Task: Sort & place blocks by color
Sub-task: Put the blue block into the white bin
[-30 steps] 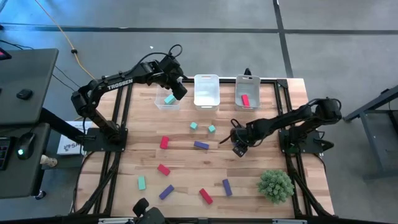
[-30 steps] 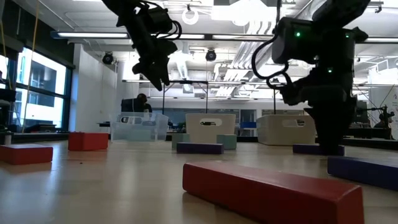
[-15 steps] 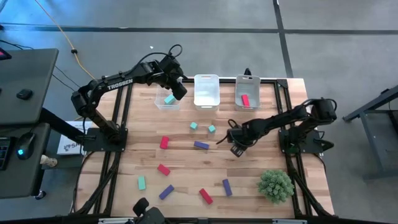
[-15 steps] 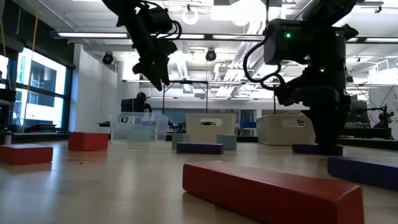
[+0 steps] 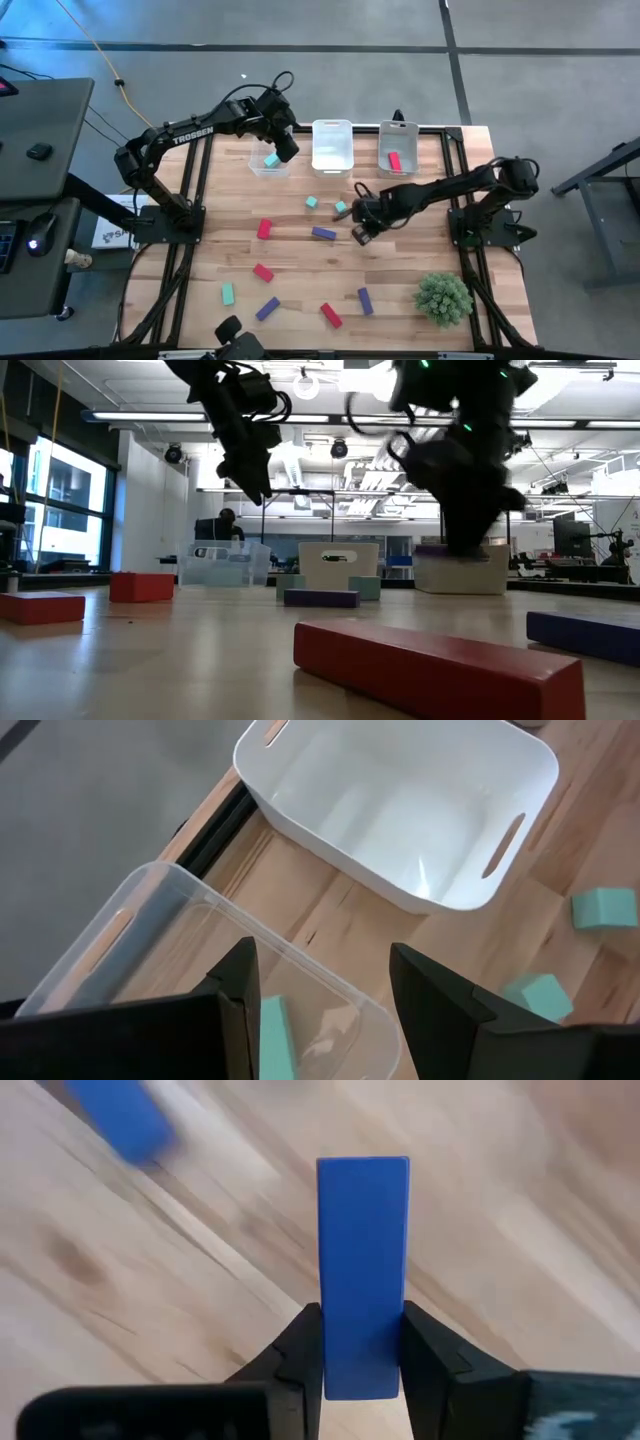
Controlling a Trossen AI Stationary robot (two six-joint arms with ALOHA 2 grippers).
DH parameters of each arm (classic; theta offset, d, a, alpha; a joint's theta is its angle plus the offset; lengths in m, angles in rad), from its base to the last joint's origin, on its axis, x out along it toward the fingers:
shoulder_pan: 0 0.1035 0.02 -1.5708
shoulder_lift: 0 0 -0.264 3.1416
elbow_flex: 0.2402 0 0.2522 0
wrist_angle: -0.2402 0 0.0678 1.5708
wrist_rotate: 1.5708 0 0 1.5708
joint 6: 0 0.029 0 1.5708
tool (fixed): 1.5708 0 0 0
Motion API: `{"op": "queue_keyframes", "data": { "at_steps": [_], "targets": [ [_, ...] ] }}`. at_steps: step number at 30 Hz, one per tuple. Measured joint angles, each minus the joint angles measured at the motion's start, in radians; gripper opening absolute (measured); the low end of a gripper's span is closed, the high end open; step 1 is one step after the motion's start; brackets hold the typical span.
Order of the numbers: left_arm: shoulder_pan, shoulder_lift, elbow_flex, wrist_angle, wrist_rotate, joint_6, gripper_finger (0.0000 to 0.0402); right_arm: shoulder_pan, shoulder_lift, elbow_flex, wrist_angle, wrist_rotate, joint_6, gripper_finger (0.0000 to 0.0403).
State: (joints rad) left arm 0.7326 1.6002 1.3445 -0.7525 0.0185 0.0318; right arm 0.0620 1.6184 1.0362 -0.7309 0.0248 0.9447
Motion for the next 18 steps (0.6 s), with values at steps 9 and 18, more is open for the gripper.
{"op": "queue_keyframes", "data": {
  "at_steps": [9,18],
  "targets": [
    [0.000,0.000,0.000,0.000,0.000,0.076,0.0141,-0.092,-0.002,0.183,-0.002,0.120,-0.028,0.0074],
    [0.000,0.000,0.000,-0.001,0.000,0.077,0.0141,-0.203,-0.003,0.247,0.119,0.224,-0.114,0.0074]
  ]
}}
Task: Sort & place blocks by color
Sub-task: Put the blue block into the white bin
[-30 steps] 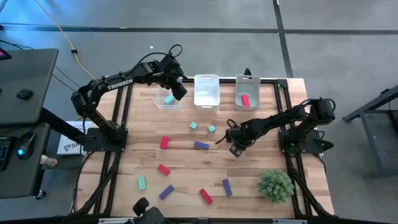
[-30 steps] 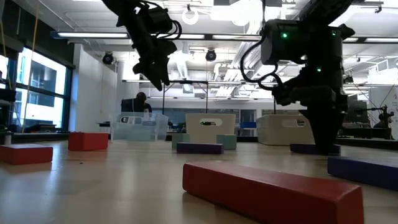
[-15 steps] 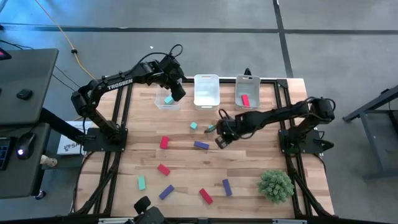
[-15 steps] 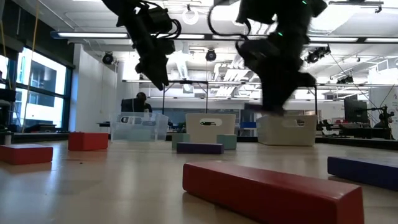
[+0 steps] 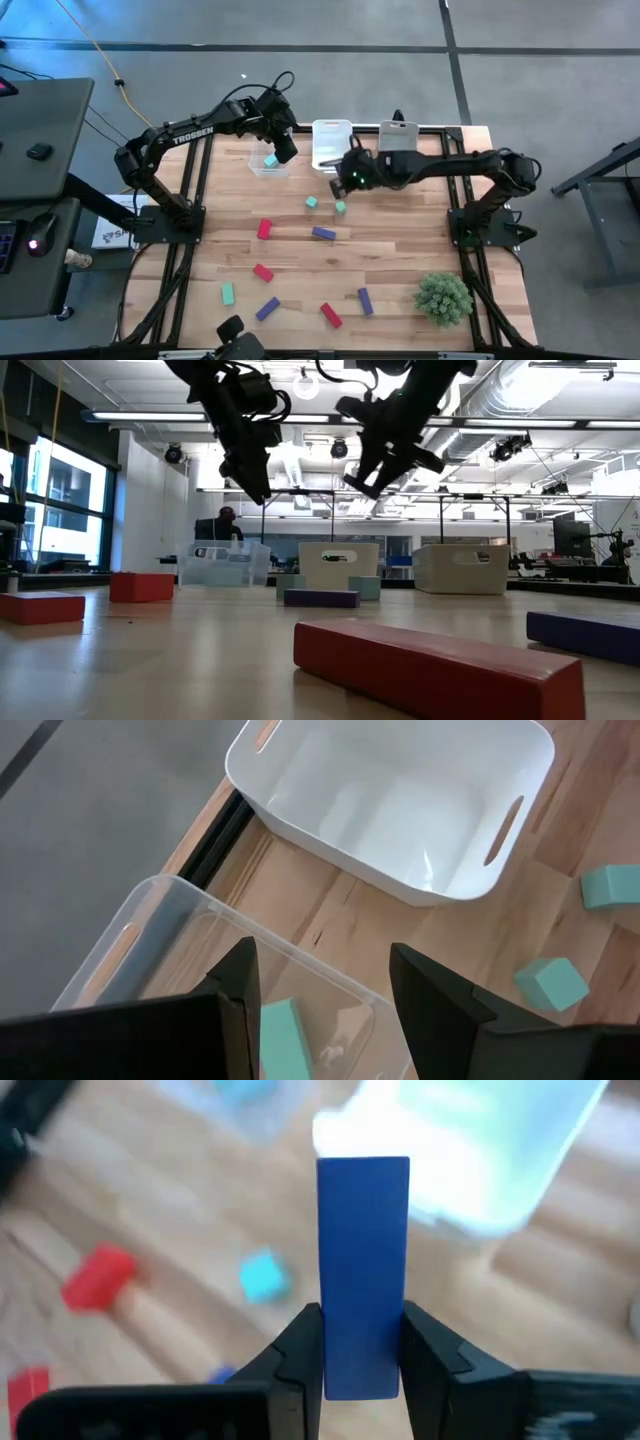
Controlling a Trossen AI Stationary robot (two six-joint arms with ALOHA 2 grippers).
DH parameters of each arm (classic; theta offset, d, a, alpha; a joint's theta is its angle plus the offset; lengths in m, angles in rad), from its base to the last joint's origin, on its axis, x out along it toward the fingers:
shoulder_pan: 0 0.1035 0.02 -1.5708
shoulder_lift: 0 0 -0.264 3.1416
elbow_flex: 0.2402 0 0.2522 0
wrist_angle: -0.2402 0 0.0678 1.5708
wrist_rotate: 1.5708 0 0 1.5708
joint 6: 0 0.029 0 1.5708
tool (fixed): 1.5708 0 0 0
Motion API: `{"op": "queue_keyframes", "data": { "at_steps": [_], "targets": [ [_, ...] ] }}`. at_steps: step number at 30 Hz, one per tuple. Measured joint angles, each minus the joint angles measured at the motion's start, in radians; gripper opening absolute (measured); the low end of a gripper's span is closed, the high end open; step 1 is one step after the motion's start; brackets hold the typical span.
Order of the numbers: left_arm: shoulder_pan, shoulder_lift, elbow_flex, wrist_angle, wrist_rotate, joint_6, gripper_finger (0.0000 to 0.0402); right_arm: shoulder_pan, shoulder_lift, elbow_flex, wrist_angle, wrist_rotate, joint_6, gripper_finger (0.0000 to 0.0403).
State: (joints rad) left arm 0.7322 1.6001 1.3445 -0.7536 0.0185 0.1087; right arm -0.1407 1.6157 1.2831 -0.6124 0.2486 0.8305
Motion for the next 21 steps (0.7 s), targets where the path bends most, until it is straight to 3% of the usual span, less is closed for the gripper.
{"op": "queue_keyframes", "data": {
  "at_steps": [8,12,21],
  "targets": [
    [0.000,0.000,0.000,-0.002,0.000,-0.001,0.0141,-0.088,0.000,-0.001,0.184,0.005,-0.110,0.0074],
    [0.000,0.000,0.000,-0.002,0.021,-0.086,0.0141,-0.133,0.000,-0.002,0.205,-0.014,-0.211,0.0074],
    [0.007,0.000,0.000,0.135,0.310,-0.407,0.0141,-0.209,0.000,-0.002,0.215,-0.040,-0.475,0.0076]
  ]
}}
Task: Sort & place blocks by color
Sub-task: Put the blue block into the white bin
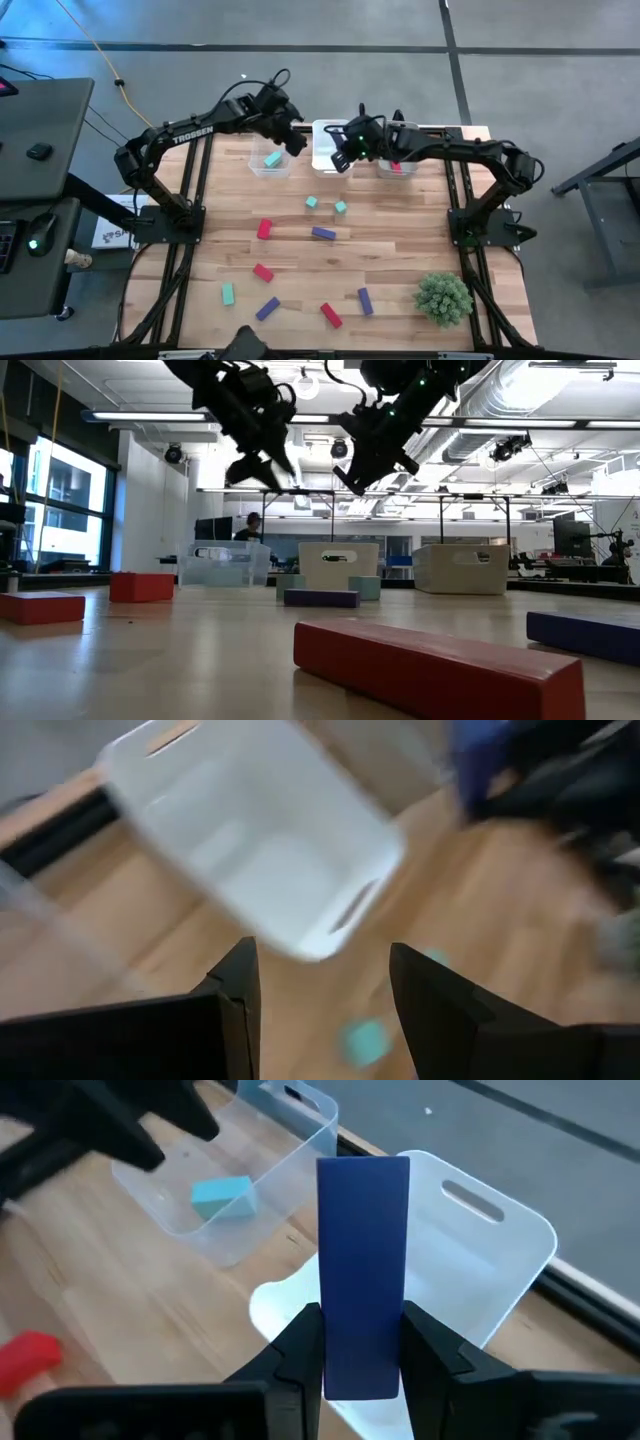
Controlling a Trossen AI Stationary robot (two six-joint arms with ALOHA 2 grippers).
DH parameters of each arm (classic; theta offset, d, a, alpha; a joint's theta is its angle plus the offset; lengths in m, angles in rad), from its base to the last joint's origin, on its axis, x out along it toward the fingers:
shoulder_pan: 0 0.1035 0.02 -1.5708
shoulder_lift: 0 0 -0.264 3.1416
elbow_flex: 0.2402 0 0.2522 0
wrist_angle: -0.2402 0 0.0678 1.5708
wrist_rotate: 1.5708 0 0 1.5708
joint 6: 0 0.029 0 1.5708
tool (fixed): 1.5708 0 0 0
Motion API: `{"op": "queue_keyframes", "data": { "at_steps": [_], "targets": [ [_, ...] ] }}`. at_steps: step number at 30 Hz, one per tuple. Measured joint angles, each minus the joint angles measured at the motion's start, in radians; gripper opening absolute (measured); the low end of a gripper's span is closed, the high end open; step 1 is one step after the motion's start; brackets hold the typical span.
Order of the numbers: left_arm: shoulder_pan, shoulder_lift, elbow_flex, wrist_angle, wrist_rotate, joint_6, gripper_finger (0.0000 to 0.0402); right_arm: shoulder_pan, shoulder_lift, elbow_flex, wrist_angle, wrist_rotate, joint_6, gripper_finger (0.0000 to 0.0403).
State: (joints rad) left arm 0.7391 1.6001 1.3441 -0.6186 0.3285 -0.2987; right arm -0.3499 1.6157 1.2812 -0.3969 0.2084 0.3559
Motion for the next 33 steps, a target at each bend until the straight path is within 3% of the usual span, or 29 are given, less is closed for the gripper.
{"op": "queue_keyframes", "data": {
  "at_steps": [4,9,33],
  "targets": [
    [-0.004,0.000,0.000,0.104,0.064,-0.122,0.0141,-0.012,0.000,0.000,0.003,-0.052,-0.123,0.0076],
    [-0.020,0.000,0.000,0.153,0.069,-0.192,0.0141,-0.006,0.000,0.000,0.006,-0.059,-0.242,0.0076],
    [-0.083,0.000,0.000,0.146,0.051,-0.319,0.0141,0.084,0.025,-0.002,0.017,-0.043,-0.588,0.0076]
  ]
}}
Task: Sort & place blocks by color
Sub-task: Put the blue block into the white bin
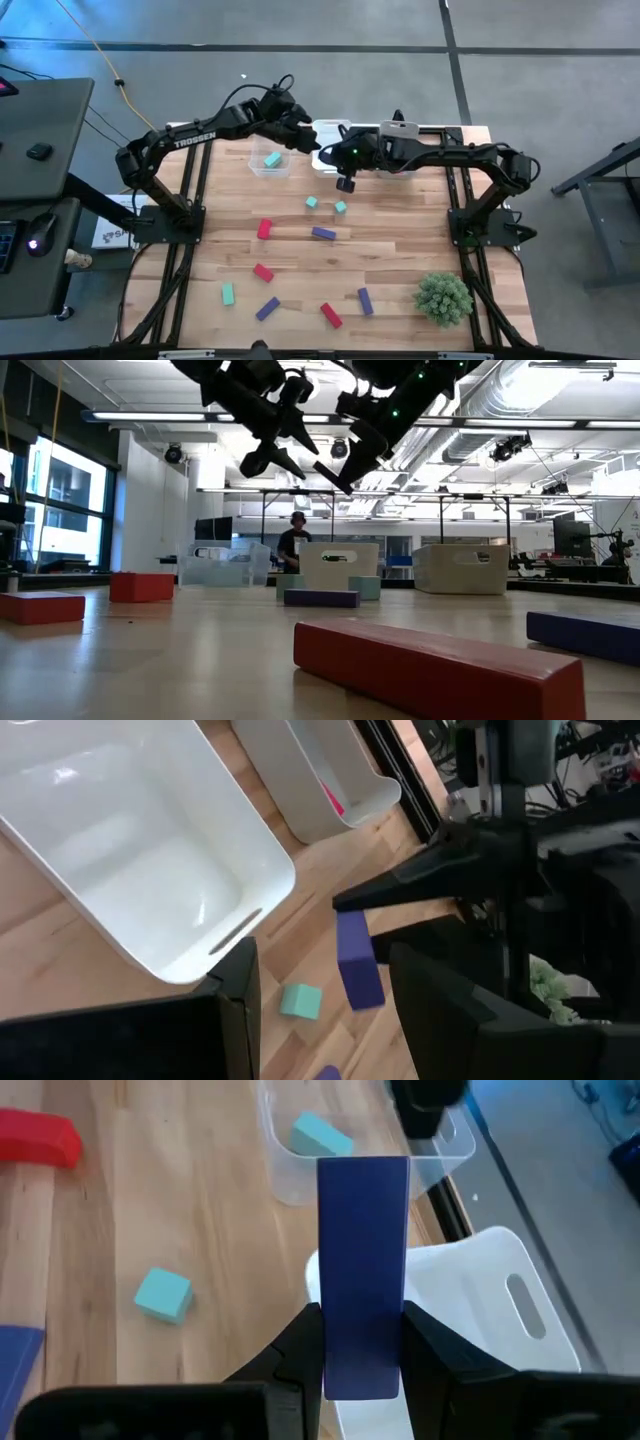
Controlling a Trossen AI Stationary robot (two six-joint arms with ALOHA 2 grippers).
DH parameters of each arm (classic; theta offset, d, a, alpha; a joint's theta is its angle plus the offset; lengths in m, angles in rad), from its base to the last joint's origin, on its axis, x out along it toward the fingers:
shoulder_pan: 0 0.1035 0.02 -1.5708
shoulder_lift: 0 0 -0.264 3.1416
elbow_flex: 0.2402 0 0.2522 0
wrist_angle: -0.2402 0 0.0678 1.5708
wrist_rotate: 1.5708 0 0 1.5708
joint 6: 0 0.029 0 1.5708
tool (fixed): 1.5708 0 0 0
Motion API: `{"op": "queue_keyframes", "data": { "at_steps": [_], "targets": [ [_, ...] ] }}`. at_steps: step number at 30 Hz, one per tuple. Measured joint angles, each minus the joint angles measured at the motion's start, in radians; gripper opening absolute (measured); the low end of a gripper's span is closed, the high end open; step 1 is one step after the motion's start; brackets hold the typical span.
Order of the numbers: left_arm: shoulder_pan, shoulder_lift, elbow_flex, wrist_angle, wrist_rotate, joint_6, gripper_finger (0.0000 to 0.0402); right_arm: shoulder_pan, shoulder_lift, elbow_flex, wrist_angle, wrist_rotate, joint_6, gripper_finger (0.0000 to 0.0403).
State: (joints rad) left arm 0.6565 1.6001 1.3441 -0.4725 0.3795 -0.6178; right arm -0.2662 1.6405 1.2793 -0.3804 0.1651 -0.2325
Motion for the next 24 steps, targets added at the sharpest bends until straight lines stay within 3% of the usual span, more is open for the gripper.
{"op": "queue_keyframes", "data": {
  "at_steps": [24],
  "targets": [
    [-0.035,0.000,0.000,0.013,-0.058,-0.008,0.0124,0.014,0.001,0.000,0.125,0.026,0.026,0.0076]
  ]
}}
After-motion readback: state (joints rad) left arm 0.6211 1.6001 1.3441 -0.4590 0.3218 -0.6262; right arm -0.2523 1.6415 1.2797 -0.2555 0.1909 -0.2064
